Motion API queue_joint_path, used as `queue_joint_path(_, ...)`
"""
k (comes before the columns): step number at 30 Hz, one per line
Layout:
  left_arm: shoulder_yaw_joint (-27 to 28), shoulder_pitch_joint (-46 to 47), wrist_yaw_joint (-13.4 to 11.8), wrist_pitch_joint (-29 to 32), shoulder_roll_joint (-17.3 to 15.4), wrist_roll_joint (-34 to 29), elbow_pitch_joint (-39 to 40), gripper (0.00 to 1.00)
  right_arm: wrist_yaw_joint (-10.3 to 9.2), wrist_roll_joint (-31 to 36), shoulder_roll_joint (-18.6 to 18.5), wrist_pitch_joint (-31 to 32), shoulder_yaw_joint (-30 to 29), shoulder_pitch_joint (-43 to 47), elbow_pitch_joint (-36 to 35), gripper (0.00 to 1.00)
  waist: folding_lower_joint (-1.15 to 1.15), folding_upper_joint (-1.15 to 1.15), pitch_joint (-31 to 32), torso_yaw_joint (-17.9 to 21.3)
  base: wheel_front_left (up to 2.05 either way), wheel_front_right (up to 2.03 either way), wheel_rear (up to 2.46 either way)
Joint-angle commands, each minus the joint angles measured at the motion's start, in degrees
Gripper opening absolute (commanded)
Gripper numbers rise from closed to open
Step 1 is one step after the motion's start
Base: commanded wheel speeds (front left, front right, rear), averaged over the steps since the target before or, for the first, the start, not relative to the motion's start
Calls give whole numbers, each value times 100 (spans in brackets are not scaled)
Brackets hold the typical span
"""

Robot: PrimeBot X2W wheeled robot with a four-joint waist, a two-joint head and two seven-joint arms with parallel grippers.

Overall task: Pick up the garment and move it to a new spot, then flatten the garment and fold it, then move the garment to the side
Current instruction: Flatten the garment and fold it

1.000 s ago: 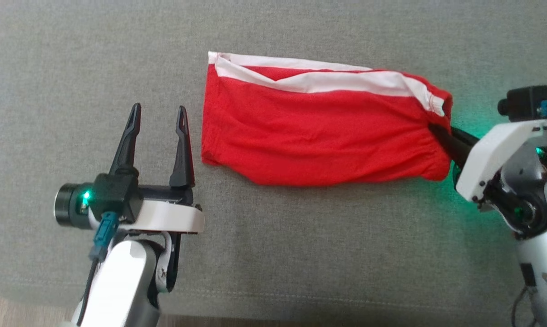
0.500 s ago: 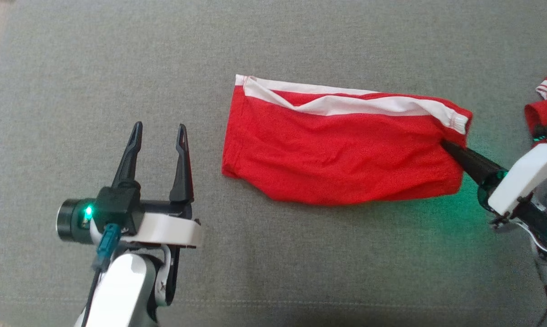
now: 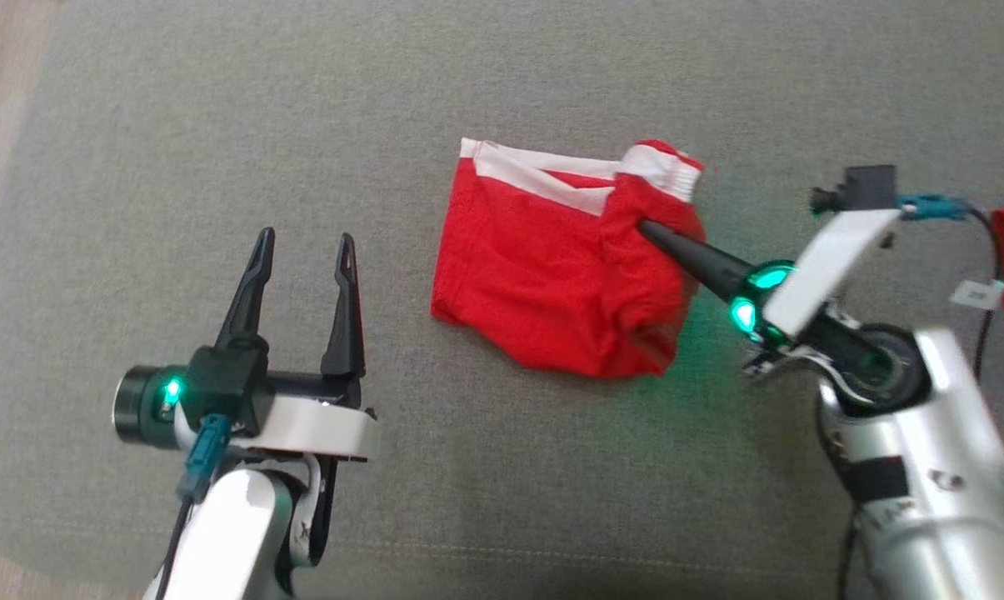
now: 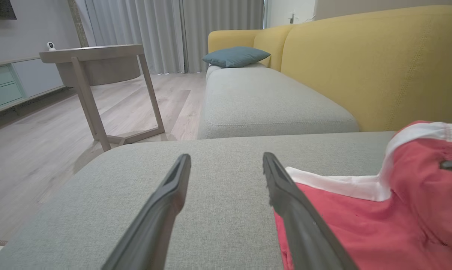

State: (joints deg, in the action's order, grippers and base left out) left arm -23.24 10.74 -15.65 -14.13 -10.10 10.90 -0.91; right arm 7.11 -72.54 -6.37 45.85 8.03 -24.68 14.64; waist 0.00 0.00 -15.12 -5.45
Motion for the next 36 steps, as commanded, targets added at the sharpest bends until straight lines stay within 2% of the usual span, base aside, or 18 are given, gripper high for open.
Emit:
queue_joint_path(1, 178, 104, -30, -13, -88, 27, 213, 100, 37, 208, 141, -243, 228, -317, 3, 0, 0, 0, -36, -53, 0, 0, 0)
queue_joint_path(7, 140, 182, -32, -22, -49, 39, 197, 100, 37, 492, 335, -1159, 926, -758, 746, 0, 0, 0, -152, -161, 0, 0, 0)
queue_joint_path(15, 65, 298, 14, -47, 27, 56, 89, 100, 37, -333, 347, -2308, 2283, -1253, 1387, 0, 0, 0, -247, -284, 0, 0, 0)
queue_joint_path(20, 28, 340, 22, -60, 69, 54, 42, 100, 37, -401, 348, -3045, 2956, -1577, 1795, 0, 0, 0, -288, -328, 0, 0, 0)
queue_joint_path(21, 24, 346, 24, -62, 73, 55, 33, 100, 37, -385, 348, -3168, 3088, -1633, 1878, 17, 0, 0, -294, -333, 0, 0, 0)
queue_joint_path(22, 21, 352, 24, -63, 77, 55, 25, 100, 37, -347, 348, -3321, 3207, -1691, 1949, 53, 0, 0, -300, -336, 0, 0, 0)
queue_joint_path(23, 20, 357, 23, -65, 81, 55, 18, 100, 37, -282, 348, -3476, 3332, -1746, 2016, 100, 0, 0, -304, -337, 0, 0, 0)
queue_joint_path(31, 54, 351, 8, -76, 77, 69, -20, 100, 37, 991, 286, -5043, 4303, -2091, 2166, 100, 0, 0, -284, -255, 0, 0, 0)
queue_joint_path(34, 68, 322, -14, -78, 72, 66, -26, 100, 37, 1747, 45, -5782, 4618, -2220, 2246, 100, 0, 0, -231, -178, 0, 0, 0)
queue_joint_path(36, 84, 288, -35, -79, 56, 63, -25, 100, 37, 2220, -130, -6003, 4596, -2262, 2283, 100, 0, 0, -189, -103, 0, 0, 0)
